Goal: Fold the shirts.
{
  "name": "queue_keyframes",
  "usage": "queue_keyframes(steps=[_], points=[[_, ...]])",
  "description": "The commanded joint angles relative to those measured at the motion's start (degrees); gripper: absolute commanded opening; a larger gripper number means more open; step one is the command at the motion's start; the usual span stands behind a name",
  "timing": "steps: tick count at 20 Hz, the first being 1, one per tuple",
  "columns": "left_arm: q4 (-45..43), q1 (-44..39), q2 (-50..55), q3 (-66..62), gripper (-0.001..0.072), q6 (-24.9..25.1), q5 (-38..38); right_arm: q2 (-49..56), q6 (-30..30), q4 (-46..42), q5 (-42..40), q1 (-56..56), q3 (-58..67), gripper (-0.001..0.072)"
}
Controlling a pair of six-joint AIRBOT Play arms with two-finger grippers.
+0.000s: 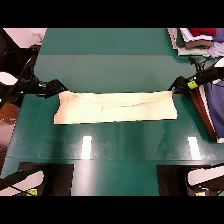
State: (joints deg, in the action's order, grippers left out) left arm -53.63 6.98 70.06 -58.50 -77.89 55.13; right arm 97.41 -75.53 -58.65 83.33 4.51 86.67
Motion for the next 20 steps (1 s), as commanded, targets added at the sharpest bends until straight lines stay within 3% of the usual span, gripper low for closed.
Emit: queue_keyframes(steps=[1,2,8,14,16,17,18,20], points=[[0.1,0.1,0.1,-1.6,0.0208,0.4,7.6,-0.3,3.1,1.1,5.2,3.5,-3.2,0.0477],[0.1,0.1,0.1,-1.6,0.0033,0.7,8.0,-1.0,3.2,1.1,4.9,5.1,-5.6,0.0477],[0.3,0.1,0.1,-1.3,0.0026,1.8,6.2,-0.9,9.0,8.9,0.3,13.6,-17.2,0.0477],[0.4,-3.2,0.1,-1.2,0.0025,1.8,4.0,4.0,11.1,12.6,-1.8,10.5,-19.3,0.0473],[0.4,-6.9,0.2,-1.2,0.0025,1.8,1.5,4.2,11.7,12.6,-2.4,8.5,-19.3,0.0352],[0.5,-9.0,0.5,-1.3,0.0025,1.8,-0.3,4.2,12.9,12.6,-2.1,7.4,-19.3,0.0208],[0.5,-11.4,1.2,-1.7,0.0024,1.6,-1.7,4.2,13.2,12.7,-1.2,6.8,-19.3,0.0109],[0.5,-15.4,4.3,-3.8,0.0024,1.2,-2.2,3.5,14.0,12.6,1.0,5.9,-19.3,0.0017]])
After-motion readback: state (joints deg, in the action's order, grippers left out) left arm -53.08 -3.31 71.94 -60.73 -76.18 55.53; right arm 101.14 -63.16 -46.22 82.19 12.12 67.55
